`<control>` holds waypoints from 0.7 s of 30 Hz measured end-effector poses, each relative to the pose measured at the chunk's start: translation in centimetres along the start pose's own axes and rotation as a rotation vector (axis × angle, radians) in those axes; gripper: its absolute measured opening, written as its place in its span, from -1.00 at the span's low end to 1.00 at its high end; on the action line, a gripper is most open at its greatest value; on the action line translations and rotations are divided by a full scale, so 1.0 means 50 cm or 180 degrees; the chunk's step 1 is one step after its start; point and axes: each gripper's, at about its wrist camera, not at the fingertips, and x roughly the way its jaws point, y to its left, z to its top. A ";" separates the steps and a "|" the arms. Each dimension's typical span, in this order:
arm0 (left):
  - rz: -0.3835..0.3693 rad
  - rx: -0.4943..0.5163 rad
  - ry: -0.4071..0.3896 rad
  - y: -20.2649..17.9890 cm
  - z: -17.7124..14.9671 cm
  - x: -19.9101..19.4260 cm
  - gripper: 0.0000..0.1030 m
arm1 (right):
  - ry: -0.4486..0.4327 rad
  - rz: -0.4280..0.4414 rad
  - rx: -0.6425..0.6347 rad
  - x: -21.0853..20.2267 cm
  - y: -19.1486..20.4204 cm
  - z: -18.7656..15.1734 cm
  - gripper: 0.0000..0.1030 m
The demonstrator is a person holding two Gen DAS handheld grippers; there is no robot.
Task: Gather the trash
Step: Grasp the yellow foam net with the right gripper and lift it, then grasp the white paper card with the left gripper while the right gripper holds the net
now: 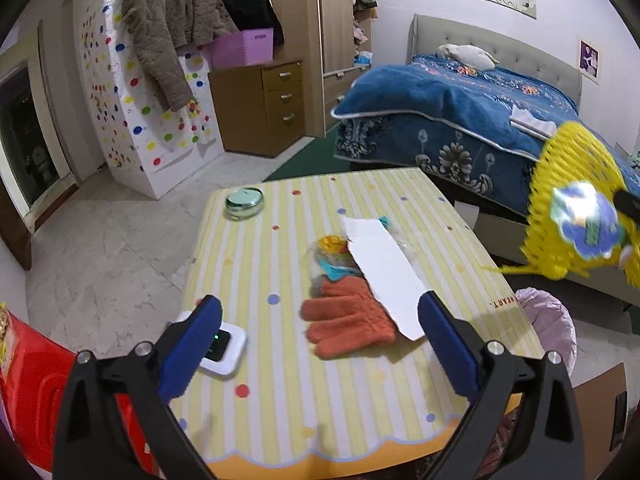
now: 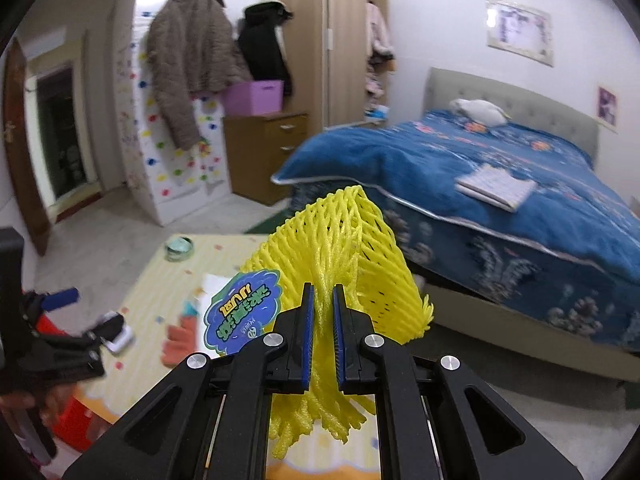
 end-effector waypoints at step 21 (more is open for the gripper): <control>-0.0311 0.0210 0.0503 -0.127 -0.038 0.150 0.02 | 0.0416 0.0021 0.0210 0.060 -0.035 -0.129 -0.84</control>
